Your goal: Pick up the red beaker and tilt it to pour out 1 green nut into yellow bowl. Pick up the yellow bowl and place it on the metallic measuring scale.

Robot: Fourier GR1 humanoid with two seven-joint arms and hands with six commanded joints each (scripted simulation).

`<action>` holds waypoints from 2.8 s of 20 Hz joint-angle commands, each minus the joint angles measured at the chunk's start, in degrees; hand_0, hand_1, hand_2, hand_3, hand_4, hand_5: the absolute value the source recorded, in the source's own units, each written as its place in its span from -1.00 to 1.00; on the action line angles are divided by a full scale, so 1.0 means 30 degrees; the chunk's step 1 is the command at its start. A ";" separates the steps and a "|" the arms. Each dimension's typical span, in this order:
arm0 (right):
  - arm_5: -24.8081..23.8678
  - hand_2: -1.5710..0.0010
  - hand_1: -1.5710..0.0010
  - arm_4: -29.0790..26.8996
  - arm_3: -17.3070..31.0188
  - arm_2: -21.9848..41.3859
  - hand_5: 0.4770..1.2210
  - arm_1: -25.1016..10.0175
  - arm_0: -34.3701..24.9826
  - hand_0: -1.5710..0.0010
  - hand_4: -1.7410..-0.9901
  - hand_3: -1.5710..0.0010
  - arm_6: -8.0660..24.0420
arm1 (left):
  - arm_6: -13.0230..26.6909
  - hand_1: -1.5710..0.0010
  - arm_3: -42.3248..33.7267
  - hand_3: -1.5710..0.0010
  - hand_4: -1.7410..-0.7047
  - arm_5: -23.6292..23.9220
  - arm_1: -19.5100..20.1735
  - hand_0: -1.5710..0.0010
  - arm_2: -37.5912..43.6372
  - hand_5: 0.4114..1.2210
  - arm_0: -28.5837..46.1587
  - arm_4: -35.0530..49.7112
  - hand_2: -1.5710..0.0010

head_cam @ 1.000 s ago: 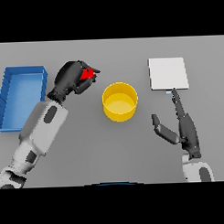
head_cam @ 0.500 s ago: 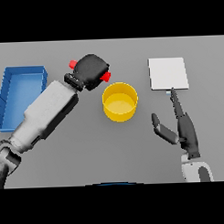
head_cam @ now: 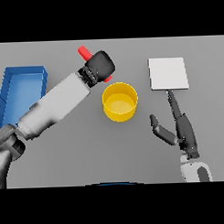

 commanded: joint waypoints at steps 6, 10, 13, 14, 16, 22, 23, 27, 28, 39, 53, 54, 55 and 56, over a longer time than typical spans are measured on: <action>0.0176 1.00 1.00 -0.0391 0.0245 0.0040 -0.40 0.0320 -0.0320 1.00 0.81 1.00 -0.0141 | 0.0186 -1.00 0.0543 -1.00 -0.99 0.0332 -0.0682 -1.00 -0.1268 1.00 -0.0614 -0.1427 -1.00; -0.0309 1.00 1.00 0.0033 0.0300 -0.0032 -0.44 0.0348 -0.0279 1.00 0.80 1.00 -0.0005 | 0.0254 -1.00 0.0790 -1.00 -0.99 0.1004 -0.1039 -1.00 -0.2478 1.00 -0.0828 -0.2770 -1.00; -0.0609 1.00 1.00 0.0587 0.0426 0.0200 -0.46 0.0472 -0.0408 1.00 0.75 1.00 0.0000 | -0.0187 -1.00 0.0576 -1.00 -0.99 0.0070 -0.1055 -1.00 -0.3432 1.00 -0.1494 -0.3668 -1.00; -0.0598 1.00 1.00 0.0545 0.0348 0.0145 -0.47 0.0389 -0.0273 1.00 0.77 1.00 -0.0249 | -0.0478 -1.00 0.0575 -1.00 -0.98 0.0063 -0.1084 -1.00 -0.3769 1.00 -0.1706 -0.3971 -1.00; -0.0679 1.00 1.00 0.0636 0.0508 0.0117 -0.47 0.0363 -0.0304 1.00 0.81 1.00 -0.0315 | -0.1210 -1.00 0.1040 -1.00 -0.98 -0.0363 -0.1326 -1.00 -0.4534 1.00 -0.2379 -0.4630 -1.00; -0.0608 1.00 1.00 0.0602 0.0047 0.0196 -0.44 0.0371 -0.0338 1.00 0.88 1.00 -0.0036 | -0.2106 -1.00 0.1780 -1.00 -0.98 -0.0972 -0.1800 -1.00 -0.5470 1.00 -0.3701 -0.5701 -1.00; -0.0675 1.00 1.00 0.0772 0.0178 0.0203 -0.44 0.0331 -0.0415 1.00 0.90 1.00 0.0086 | -0.2121 -1.00 0.1994 -1.00 -0.98 -0.0183 -0.1769 -1.00 -0.5204 1.00 -0.3920 -0.5632 -1.00; -0.0699 1.00 1.00 0.0747 0.0162 0.0146 -0.45 0.0218 -0.0332 1.00 0.89 1.00 -0.0367 | -0.2488 -1.00 0.3157 -1.00 -0.97 0.0076 -0.1307 -1.00 -0.3474 1.00 -0.5863 -0.4835 -1.00; -0.0785 1.00 1.00 0.0850 0.0085 0.0110 -0.45 0.0172 -0.0422 1.00 0.91 1.00 -0.0189 | -0.2388 -1.00 0.3684 -1.00 -0.97 0.0271 -0.1307 -1.00 -0.2853 1.00 -0.6266 -0.4492 -1.00; -0.0721 1.00 1.00 0.0429 0.0603 0.0127 -0.48 0.0556 -0.0822 1.00 0.96 1.00 -0.0076 | 0.1209 -1.00 0.8486 -0.84 -0.99 0.1389 0.2826 -1.00 0.7380 1.00 -0.8023 0.2804 -1.00; -0.0930 1.00 1.00 0.1107 0.0376 0.0285 -0.54 0.0140 -0.0688 1.00 0.84 1.00 0.0232 | 0.7638 -1.00 0.2883 -0.88 -1.00 0.6741 0.6193 -1.00 1.6101 1.00 0.2566 1.2477 -1.00; -0.0927 1.00 1.00 0.1160 0.0357 0.0289 -0.54 0.0126 -0.0905 1.00 0.83 1.00 0.0432 | 0.8111 -1.00 0.1922 -0.88 -1.00 0.7017 0.5978 -1.00 1.6271 1.00 0.3368 1.2841 -1.00; -0.0912 1.00 1.00 0.1280 0.0499 0.0385 -0.54 0.0142 -0.0885 1.00 0.85 1.00 0.0414 | 0.8478 -1.00 0.0717 -0.88 -1.00 0.7261 0.5933 -1.00 1.6372 1.00 0.4442 1.3127 -1.00; -0.0782 1.00 1.00 0.1139 0.0683 0.0381 -0.53 0.0179 -0.0926 1.00 0.87 1.00 0.0410 | 0.9058 -1.00 -0.0185 -0.88 -1.00 0.7476 0.5848 -1.00 1.6504 1.00 0.5233 1.3356 -1.00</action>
